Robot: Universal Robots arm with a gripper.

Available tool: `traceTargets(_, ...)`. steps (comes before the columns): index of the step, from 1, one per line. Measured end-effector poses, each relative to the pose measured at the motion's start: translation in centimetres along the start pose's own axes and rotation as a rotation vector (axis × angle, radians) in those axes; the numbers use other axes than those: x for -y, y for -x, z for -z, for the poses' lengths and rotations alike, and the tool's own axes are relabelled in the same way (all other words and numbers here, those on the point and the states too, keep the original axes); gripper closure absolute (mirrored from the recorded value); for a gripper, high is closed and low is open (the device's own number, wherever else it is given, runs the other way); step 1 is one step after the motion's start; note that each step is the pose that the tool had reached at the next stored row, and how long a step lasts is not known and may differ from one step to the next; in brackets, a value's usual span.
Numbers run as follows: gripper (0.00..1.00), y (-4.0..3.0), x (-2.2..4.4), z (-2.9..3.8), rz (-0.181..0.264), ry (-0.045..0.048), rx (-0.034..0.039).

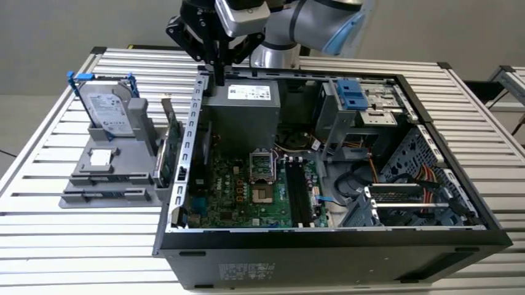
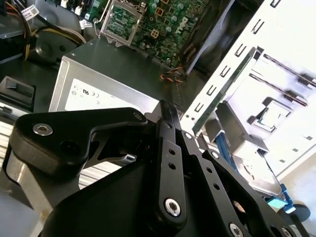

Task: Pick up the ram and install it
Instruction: 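Reach for the ram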

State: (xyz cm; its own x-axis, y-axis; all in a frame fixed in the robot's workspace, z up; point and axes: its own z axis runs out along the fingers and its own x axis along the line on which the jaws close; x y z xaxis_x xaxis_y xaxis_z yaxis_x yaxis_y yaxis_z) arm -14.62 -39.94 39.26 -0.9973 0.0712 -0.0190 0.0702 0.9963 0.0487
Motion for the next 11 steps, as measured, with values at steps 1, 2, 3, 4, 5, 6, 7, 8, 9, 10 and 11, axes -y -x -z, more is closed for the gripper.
traceTargets(1, 1.00, -0.06, 0.01, 0.00, 0.000, 0.0000, 0.0000)
traceTargets(2, 1.00, -0.12, 0.01, 0.00, 0.000, 0.0000, 0.0000)
traceTargets(3, 1.00, -0.19, 0.02, 0.01, 0.000, 0.0000, 0.0000)
traceTargets(4, 1.00, -0.26, 0.03, 0.00, 0.000, 0.0000, 0.0000)
traceTargets(5, 1.00, -0.31, 0.03, 0.01, 0.000, 0.0000, 0.0000)
traceTargets(6, 1.00, -0.36, 0.03, 0.00, 0.000, 0.0001, 0.0000)
traceTargets(7, 1.00, -0.42, 0.04, 0.01, 0.000, 0.0001, 0.0000)
traceTargets(8, 1.00, -0.48, 0.04, 0.01, 0.000, 0.0001, 0.0000)
traceTargets(9, 1.00, -0.53, 0.05, 0.01, 0.000, 0.0001, 0.0000)
traceTargets(10, 1.00, -0.59, 0.05, 0.01, 0.000, 0.0001, 0.0000)
traceTargets(11, 1.00, -0.65, 0.06, 0.01, 0.000, 0.0001, 0.0001)
